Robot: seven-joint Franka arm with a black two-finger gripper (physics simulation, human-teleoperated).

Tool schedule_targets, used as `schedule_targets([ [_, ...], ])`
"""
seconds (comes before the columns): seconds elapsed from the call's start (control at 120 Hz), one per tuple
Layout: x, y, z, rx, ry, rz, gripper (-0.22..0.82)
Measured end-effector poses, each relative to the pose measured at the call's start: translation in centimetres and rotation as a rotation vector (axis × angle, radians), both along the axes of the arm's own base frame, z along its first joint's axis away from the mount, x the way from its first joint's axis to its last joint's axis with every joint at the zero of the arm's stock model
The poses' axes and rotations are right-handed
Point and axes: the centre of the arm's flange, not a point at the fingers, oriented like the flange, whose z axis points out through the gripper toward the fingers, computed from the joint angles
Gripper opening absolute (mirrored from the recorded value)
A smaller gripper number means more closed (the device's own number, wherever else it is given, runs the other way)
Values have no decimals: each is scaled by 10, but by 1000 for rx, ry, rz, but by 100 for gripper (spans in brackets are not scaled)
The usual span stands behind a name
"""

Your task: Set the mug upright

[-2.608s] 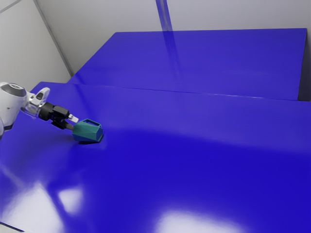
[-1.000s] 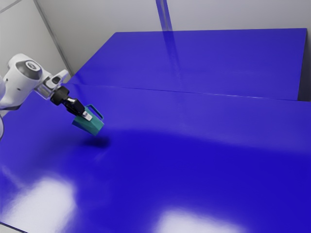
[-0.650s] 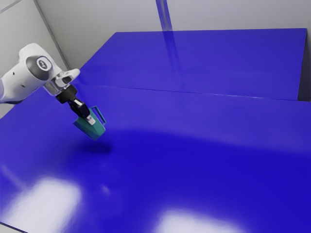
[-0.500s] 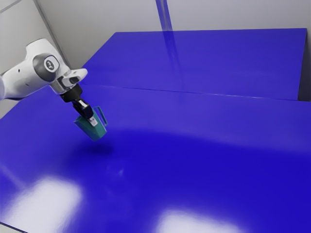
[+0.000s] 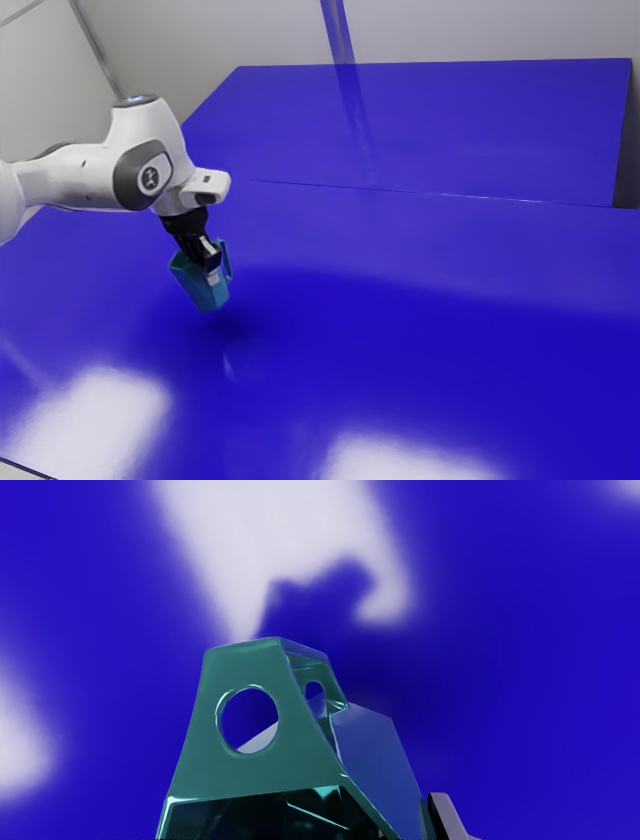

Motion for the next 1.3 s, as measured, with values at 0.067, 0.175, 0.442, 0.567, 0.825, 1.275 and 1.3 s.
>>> schedule_targets([
  [0.067,-3,0,-6,24,-15,30,-17],
  [0.175,-3,1,-12,58,-45,81,-17],
  [0.442,-6,-24,-28,105,-102,146,-17],
  [0.567,-12,-31,-40,114,-111,184,-17],
  [0.825,-14,-38,-52,130,-136,259,-17],
  [1.275,-14,-56,-75,131,-126,346,-17],
  [1.3,-14,-57,-76,131,-126,350,-17],
])
